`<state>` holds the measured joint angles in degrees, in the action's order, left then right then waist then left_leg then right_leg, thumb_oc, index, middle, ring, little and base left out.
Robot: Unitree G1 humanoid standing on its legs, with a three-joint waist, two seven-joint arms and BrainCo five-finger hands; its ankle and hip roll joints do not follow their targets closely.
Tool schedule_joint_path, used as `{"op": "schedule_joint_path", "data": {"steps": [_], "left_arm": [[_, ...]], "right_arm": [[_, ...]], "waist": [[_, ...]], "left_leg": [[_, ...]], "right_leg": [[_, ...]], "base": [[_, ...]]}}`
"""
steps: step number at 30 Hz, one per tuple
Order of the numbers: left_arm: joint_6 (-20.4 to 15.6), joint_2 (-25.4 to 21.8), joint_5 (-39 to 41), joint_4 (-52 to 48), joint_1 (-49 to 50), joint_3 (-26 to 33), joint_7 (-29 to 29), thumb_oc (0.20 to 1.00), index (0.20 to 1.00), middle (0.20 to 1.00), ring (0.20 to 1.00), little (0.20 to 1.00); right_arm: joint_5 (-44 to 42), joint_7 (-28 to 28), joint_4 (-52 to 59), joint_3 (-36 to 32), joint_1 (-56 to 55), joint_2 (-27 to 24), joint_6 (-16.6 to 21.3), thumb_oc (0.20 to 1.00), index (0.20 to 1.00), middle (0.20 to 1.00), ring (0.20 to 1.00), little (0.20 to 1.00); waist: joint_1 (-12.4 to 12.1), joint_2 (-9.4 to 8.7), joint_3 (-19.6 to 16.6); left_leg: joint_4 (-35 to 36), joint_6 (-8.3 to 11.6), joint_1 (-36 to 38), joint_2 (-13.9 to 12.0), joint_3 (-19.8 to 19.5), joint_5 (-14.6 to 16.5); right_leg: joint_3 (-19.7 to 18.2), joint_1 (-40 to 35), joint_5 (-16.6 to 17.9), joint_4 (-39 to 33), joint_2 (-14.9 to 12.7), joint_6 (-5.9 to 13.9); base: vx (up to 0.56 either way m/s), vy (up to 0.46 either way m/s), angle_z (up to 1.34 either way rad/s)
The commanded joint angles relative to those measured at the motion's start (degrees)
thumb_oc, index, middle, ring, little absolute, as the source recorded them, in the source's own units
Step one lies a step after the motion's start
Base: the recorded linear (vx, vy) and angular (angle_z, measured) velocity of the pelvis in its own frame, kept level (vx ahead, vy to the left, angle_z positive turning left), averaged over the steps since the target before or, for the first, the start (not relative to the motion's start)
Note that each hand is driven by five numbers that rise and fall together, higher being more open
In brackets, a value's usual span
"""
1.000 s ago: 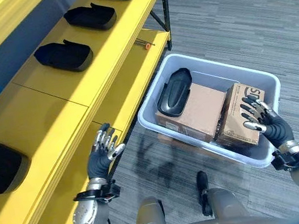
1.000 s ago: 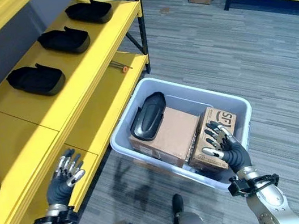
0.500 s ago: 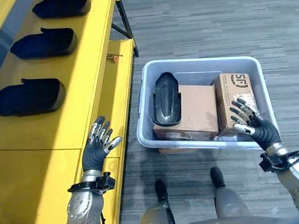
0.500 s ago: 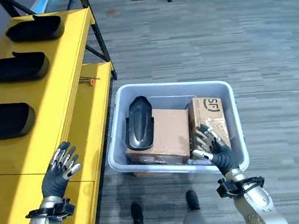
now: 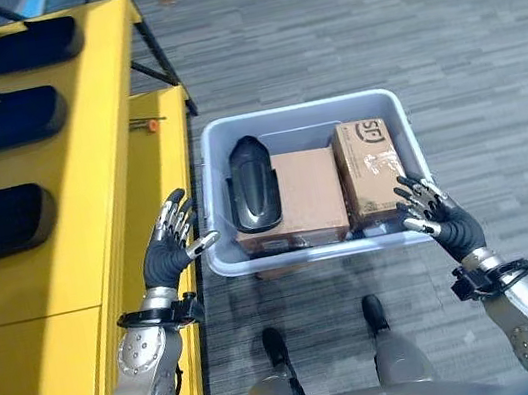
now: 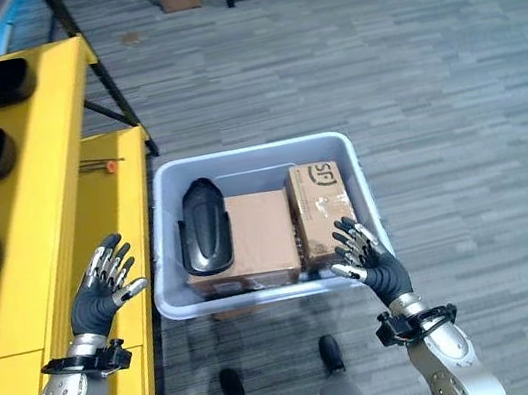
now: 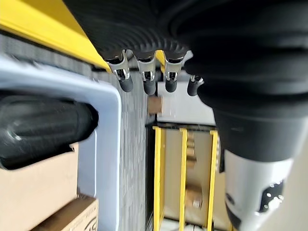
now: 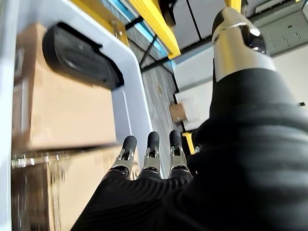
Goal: Move parts from the plastic box to the shelf.
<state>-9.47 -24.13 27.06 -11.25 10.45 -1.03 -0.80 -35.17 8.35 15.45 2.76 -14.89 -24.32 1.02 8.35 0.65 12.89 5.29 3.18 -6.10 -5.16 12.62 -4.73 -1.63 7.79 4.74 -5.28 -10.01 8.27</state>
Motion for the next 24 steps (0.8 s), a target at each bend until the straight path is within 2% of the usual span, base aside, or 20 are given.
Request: {"op": "schedule_joint_path", "data": {"steps": [1,6,10,17,22,24], "left_arm": [[-5.4,-1.3,-4.7,-2.9,-2.9,1.0,-3.3,1.000,1.000,1.000,1.000,1.000],[-6.9,0.0,-9.2,1.1,-13.3,-3.0,-9.6,1.000,1.000,1.000,1.000,1.000],[-7.2,-0.3,-13.3,4.4,-18.6,-3.7,-13.9,1.000,1.000,1.000,1.000,1.000],[-7.6,0.6,-15.0,10.3,-24.5,-4.2,-20.1,1.000,1.000,1.000,1.000,1.000],[-7.5,1.3,-16.0,17.1,-28.6,-3.3,-26.7,1.000,1.000,1.000,1.000,1.000],[-7.8,1.3,-15.9,17.4,-28.7,-2.9,-27.4,1.000,1.000,1.000,1.000,1.000]], "right_arm": [[-0.1,-1.1,5.3,-1.3,2.9,-0.8,5.1,1.000,1.000,1.000,1.000,1.000],[-0.8,-3.9,6.8,0.7,6.4,-0.7,7.3,1.000,1.000,1.000,1.000,1.000],[-0.7,-5.5,6.9,1.6,7.4,-0.8,8.1,1.000,1.000,1.000,1.000,1.000],[-1.2,-7.3,6.9,3.4,8.5,-0.7,9.3,1.000,1.000,1.000,1.000,1.000],[-1.9,-8.9,6.6,5.5,8.5,-0.4,10.6,1.000,1.000,1.000,1.000,1.000],[-2.0,-9.2,6.5,5.7,8.6,-0.4,10.8,1.000,1.000,1.000,1.000,1.000]], "waist": [[-0.3,-0.43,-0.5],[2.2,0.31,1.2],[3.3,0.32,2.5],[4.3,-0.20,4.4],[4.7,-1.18,6.1],[4.7,-1.30,6.3]], "left_leg": [[-5.0,2.38,-0.2,-5.0,-0.4,3.0],[-1.7,3.26,-2.0,-5.8,2.2,0.6],[-0.9,3.70,-2.8,-6.2,3.1,0.1],[-0.9,4.23,-4.4,-6.8,3.8,-0.8],[-0.8,4.67,-6.2,-7.3,3.7,-1.6],[-0.8,4.69,-6.5,-7.3,3.5,-1.7]], "right_leg": [[-1.4,4.9,-0.4,4.3,-1.7,2.20],[-3.2,10.1,1.0,3.9,-0.3,2.43],[-3.8,12.0,1.3,3.8,0.2,2.56],[-4.2,14.5,1.7,4.4,1.0,2.31],[-4.1,16.6,2.2,4.9,1.8,1.95],[-4.1,16.8,2.2,4.8,1.9,1.91]], "base": [[-0.03,-0.047,-0.30],[0.00,-0.057,-0.23],[0.01,-0.041,-0.23],[0.00,-0.030,-0.09],[-0.02,-0.033,-0.02],[0.00,0.000,0.00]]}}
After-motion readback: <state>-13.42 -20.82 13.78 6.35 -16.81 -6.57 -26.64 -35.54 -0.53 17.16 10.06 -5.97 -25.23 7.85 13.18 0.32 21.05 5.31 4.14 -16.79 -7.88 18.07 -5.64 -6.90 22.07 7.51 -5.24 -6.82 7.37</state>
